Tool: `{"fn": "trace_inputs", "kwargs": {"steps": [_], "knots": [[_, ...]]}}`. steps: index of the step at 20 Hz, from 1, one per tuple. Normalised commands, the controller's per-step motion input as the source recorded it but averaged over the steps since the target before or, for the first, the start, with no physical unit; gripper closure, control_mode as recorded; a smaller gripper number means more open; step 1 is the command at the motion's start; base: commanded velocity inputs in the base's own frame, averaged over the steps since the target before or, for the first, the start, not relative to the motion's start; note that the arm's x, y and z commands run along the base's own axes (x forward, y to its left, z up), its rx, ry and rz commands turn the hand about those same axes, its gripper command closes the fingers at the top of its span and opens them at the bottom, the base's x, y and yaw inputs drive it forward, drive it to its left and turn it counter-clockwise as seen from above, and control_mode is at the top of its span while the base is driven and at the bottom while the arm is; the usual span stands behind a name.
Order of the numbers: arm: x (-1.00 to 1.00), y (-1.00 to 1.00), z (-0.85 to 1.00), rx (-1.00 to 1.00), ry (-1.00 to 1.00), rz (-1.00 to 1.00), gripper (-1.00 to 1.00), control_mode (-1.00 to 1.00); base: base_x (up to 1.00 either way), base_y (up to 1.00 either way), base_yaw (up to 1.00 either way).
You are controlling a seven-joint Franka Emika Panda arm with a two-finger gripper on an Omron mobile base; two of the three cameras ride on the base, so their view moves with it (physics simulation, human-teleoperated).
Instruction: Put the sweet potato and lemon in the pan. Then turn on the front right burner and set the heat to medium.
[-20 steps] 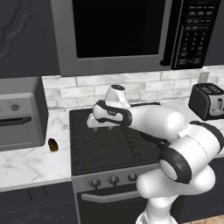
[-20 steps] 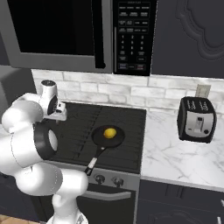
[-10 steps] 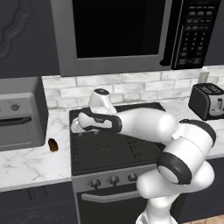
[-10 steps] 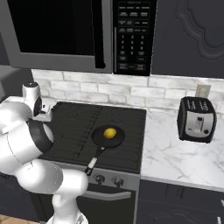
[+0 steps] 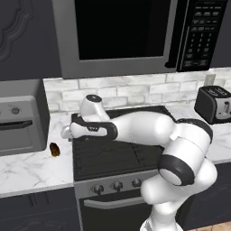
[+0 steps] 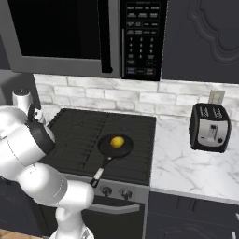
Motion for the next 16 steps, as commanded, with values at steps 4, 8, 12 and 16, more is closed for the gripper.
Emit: {"fn": "trace_inputs", "kwargs": {"steps": [4, 8, 12, 16], "knots": [[0.11, 0.25, 0.0, 0.15, -0.01, 0.0, -1.0, -1.0, 0.0, 0.0, 0.0], [0.0, 0.18, -0.1, 0.13, 0.0, 0.0, -1.0, -1.0, 0.0, 0.0, 0.0], [0.0, 0.08, -0.22, 0.01, 0.0, 0.0, -1.0, -1.0, 0.0, 0.0, 0.0], [0.01, 0.14, -0.22, 0.0, 0.01, 0.0, -1.0, -1.0, 0.0, 0.0, 0.0]]}}
